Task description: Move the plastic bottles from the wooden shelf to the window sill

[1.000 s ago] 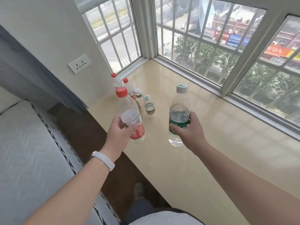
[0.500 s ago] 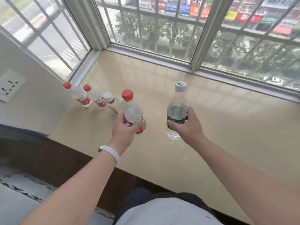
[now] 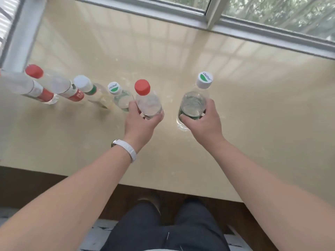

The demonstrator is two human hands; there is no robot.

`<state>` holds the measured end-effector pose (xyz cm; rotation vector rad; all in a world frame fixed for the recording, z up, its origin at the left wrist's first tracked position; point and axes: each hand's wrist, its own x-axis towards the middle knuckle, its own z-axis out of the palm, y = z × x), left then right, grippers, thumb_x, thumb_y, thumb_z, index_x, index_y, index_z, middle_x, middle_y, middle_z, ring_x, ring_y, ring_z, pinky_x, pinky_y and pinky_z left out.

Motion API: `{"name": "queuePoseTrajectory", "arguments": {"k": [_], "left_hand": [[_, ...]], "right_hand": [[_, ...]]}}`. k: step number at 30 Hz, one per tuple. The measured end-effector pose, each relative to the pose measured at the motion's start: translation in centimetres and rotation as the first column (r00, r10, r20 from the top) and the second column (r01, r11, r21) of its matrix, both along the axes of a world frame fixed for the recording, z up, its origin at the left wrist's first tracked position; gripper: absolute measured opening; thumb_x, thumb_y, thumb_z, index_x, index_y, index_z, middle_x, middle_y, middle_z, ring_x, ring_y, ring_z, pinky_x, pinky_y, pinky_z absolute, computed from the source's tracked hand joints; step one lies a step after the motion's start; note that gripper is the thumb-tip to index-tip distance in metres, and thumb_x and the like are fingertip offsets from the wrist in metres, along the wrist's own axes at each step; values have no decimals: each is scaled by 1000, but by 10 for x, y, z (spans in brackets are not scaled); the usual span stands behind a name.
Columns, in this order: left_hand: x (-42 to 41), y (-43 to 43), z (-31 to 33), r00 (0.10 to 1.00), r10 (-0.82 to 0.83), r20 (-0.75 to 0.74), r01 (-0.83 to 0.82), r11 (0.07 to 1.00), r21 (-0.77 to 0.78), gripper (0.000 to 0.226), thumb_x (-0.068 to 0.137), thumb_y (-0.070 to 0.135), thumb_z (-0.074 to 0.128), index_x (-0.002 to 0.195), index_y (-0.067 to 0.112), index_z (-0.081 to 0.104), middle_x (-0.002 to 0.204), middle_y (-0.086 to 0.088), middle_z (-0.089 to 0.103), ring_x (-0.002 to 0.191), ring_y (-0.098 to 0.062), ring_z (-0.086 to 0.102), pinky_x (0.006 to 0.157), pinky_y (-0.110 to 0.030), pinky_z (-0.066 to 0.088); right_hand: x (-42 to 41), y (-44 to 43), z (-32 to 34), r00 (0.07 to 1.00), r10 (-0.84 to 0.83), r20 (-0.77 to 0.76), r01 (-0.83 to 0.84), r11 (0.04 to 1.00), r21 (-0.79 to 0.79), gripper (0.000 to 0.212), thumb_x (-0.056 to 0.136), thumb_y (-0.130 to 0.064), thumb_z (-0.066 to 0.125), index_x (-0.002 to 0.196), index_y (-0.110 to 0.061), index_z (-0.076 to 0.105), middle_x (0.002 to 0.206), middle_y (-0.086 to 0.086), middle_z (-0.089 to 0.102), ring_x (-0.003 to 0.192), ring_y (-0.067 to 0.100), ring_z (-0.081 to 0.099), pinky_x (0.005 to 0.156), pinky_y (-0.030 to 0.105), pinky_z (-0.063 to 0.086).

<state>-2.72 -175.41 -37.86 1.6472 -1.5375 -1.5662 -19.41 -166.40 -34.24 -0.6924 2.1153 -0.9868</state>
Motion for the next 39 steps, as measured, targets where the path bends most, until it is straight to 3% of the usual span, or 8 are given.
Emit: {"name": "queuePoseTrajectory", "arguments": {"k": [10,15,19,22,24,29,33,39], "left_hand": [[-16,-18,-58,997,-16,69,20,998,-63,60,80,29,85,124,18,45,109,13,63,88,13,61,75,-6,47],[-22,-21,-79,996,-22,91,31,995,-98,63,79,33,85,126,19,44,109,14,64,93,8,61,85,-19,52],[-22,-22,-90,993,-56,106,66,993,-94,65,78,35,85,126,20,44,108,19,60,97,9,59,88,-17,49],[-22,-25,-93,992,-64,113,75,992,-102,66,77,35,85,126,21,42,112,17,59,105,-1,61,95,-26,51],[-22,-24,-93,990,-74,118,87,990,-110,69,77,36,85,128,20,41,114,14,59,107,-4,61,98,-31,51],[-22,-19,-87,979,-130,156,150,981,-124,80,75,41,84,139,24,39,123,12,62,113,-8,61,99,-33,50],[-22,-18,-86,979,-122,163,143,982,-123,75,75,40,83,137,24,43,121,12,62,111,-8,61,99,-36,50],[-18,-14,-72,975,-130,181,147,986,-83,82,76,43,83,141,31,35,130,12,57,119,-7,54,105,-30,43]], "right_hand": [[-2,-14,-73,995,-69,-71,69,998,-14,56,72,-30,82,115,-25,46,103,-17,60,94,5,59,75,22,45],[-1,-22,-98,994,-63,-88,59,997,-54,58,71,-30,83,114,-22,46,104,-11,60,94,11,59,77,26,47],[1,-16,-113,996,-44,-79,41,998,-38,61,71,-30,84,116,-27,43,108,-12,59,96,10,58,77,18,44],[3,-8,-119,998,-49,-47,47,998,-38,69,71,-28,85,125,-25,41,112,-15,56,98,2,55,77,5,39],[3,-6,-119,998,-33,-47,32,999,-35,70,73,-28,84,127,-24,41,111,-18,54,98,0,54,77,4,39],[-3,-5,-114,998,40,-40,-39,999,25,69,74,-36,82,128,-29,40,119,-17,55,108,6,55,85,20,43],[-8,2,-106,995,99,-33,-99,995,13,65,76,-34,81,126,-33,40,118,-25,51,112,1,50,92,17,39],[-18,19,-82,994,105,-21,-104,994,35,73,81,-35,76,141,-24,36,142,-10,45,125,8,45,101,27,39]]}}
